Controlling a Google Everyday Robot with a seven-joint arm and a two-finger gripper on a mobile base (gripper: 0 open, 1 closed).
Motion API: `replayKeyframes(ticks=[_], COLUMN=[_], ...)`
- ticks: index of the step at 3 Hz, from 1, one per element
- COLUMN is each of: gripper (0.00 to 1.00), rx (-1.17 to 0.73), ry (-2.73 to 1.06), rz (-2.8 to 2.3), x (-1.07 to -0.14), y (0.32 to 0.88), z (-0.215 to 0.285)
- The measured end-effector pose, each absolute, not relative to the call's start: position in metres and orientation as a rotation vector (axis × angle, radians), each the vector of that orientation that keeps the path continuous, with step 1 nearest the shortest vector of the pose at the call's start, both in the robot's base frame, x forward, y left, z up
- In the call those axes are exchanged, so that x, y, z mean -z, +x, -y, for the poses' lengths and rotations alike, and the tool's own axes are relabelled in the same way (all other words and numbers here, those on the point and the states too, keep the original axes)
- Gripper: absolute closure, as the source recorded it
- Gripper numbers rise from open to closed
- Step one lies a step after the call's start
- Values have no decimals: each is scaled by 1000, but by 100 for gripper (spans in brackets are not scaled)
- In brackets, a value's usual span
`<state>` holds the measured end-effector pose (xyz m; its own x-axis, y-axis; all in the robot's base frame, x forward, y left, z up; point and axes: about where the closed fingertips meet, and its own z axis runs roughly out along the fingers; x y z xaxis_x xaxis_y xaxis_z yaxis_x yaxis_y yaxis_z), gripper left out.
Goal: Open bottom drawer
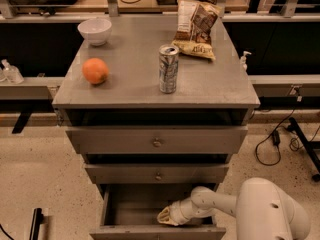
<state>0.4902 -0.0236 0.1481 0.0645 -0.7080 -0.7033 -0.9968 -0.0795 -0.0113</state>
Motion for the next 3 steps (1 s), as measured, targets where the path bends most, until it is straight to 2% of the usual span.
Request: replayKeyframes(ticks=[1, 2, 3], gripper=[97, 75, 76], rx=[-746, -746, -746], ry=[-1843, -1843, -1843], rz=[-1694, -1694, -1694], x=[-148, -148, -148], y=[490, 490, 490], z=[24, 24, 24])
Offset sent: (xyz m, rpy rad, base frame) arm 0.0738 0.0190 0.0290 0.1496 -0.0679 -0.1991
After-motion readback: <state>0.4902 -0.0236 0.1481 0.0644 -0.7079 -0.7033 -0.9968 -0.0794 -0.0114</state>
